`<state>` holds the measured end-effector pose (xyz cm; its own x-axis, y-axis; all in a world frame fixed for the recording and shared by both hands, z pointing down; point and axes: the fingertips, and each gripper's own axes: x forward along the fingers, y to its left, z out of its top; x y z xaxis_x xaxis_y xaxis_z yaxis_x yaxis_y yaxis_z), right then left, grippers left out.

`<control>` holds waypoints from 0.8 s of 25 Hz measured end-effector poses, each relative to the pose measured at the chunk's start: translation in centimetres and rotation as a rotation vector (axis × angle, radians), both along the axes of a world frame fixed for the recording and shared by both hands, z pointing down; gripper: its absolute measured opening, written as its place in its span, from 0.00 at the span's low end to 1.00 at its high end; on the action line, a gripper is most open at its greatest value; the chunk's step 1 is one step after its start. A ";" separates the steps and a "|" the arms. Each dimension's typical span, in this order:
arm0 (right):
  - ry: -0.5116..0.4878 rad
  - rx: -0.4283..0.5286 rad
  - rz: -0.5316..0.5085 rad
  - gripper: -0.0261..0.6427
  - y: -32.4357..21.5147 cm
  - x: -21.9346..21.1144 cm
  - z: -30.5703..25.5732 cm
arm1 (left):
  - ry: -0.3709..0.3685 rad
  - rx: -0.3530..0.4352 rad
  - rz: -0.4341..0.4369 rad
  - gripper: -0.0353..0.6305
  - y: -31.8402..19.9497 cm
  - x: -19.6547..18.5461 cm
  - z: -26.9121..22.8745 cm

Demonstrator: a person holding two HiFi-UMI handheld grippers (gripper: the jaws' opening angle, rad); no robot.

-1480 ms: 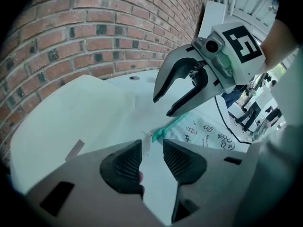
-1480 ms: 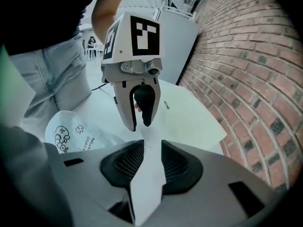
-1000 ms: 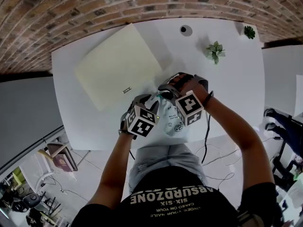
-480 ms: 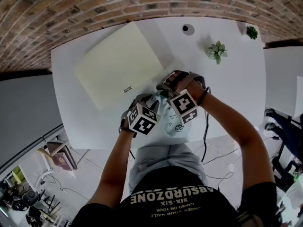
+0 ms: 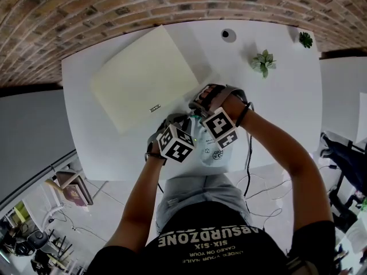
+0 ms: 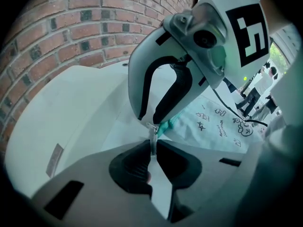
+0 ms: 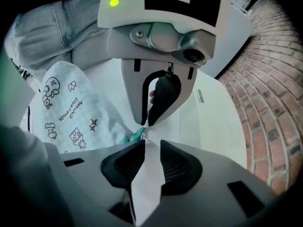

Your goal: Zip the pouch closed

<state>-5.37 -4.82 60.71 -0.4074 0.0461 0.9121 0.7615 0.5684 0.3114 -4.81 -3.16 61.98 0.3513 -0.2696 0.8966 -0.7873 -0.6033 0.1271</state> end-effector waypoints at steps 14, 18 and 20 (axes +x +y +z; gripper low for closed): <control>0.109 -0.020 -0.089 0.06 1.2 1.2 1.3 | -0.014 -0.005 -0.029 0.11 -0.1 -0.1 0.1; 0.074 -0.067 -0.004 0.04 1.0 1.3 1.3 | -0.016 -0.014 -0.020 0.10 -0.2 -0.1 0.2; 0.079 -0.115 0.071 0.04 0.9 1.0 1.3 | 0.000 -0.023 -0.022 0.10 -0.2 -0.3 0.2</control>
